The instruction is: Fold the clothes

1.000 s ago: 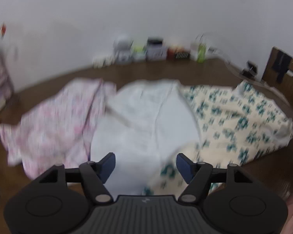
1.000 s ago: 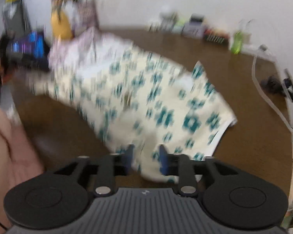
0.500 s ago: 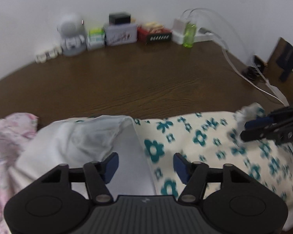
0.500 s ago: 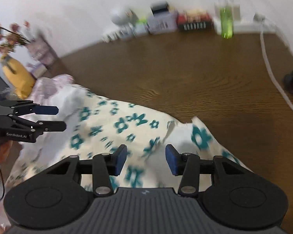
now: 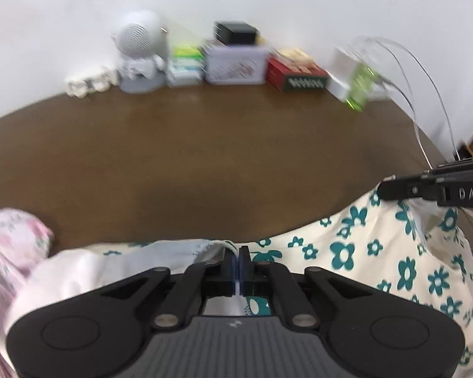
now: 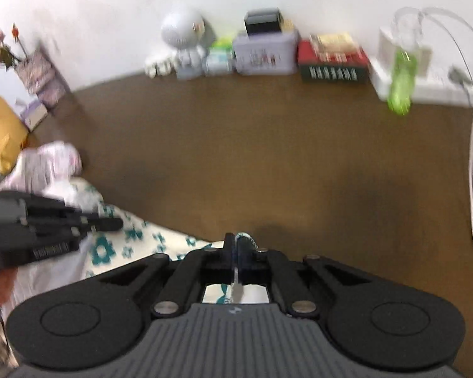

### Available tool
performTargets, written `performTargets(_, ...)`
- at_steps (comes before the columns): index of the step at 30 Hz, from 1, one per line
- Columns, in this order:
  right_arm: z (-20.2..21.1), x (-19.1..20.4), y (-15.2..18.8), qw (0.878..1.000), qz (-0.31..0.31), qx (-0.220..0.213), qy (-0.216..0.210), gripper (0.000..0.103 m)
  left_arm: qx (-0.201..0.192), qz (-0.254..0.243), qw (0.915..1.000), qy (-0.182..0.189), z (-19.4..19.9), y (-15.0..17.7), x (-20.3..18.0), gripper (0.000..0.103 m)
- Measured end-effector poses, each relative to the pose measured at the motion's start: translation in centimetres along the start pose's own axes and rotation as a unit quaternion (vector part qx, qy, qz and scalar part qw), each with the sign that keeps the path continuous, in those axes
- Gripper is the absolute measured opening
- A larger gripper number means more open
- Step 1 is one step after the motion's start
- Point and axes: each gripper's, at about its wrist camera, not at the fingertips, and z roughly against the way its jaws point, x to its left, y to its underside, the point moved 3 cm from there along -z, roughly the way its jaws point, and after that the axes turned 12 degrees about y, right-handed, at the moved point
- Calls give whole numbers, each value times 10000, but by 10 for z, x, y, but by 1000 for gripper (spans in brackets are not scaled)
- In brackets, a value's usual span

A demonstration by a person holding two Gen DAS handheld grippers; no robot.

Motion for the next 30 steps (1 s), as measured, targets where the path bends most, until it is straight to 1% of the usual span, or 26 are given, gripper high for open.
performTargets(5,-21,2,-40,9997,-200,-130,-12,1,-313,458,9982,-236,-9,-26,24,2)
performTargets(7,-30,3,-57,9994,-280,-182,-17,2,-308,508,9978,-284,-13,-32,29,6)
performTargets(8,-34,3,-65,9993,-320,-208,-19,3,-307,531,9977,-295,-15,-35,31,10)
performTargets(9,-39,4,-73,9991,-360,-234,-21,10,-313,544,9977,-245,-11,-33,31,21)
performTargets(10,-37,2,-76,9988,-395,-290,-42,18,-327,543,9978,-198,-7,-30,31,28)
performTargets(11,-30,-1,-75,9984,-426,-376,-81,25,-375,471,9980,-169,1,-25,27,44)
performTargets(12,-20,-5,-73,9979,-404,-488,-95,40,-409,385,9983,-142,9,-20,23,58)
performTargets(13,-7,-9,-70,9975,-333,-625,-86,45,-377,233,9989,-126,17,-11,17,64)
performTargets(14,7,-13,-65,9969,-264,-738,-68,47,-345,81,9993,-111,25,-3,10,71)
performTargets(15,22,-18,-58,9964,-196,-828,-41,50,-313,-72,9994,-96,33,6,4,74)
performTargets(17,48,-27,-38,9955,-22,-944,66,58,-248,-376,9990,-65,50,24,-9,75)
performTargets(19,71,-36,-15,9944,174,-1018,224,74,-100,-642,9979,21,65,46,-25,77)
performTargets(20,80,-40,-1,9936,286,-1020,381,76,-12,-767,9970,94,72,60,-33,77)
performTargets(22,88,-56,24,9929,355,-926,656,78,159,-996,9947,218,86,89,-47,79)
performTargets(24,93,-73,47,9920,374,-803,900,78,371,-1158,9923,221,97,113,-48,80)
performTargets(27,91,-100,70,9929,78,-612,1021,78,591,-1274,9900,112,105,143,-50,80)
performTargets(30,83,-119,81,9916,-172,-626,1119,78,710,-1188,9904,39,108,165,-45,80)
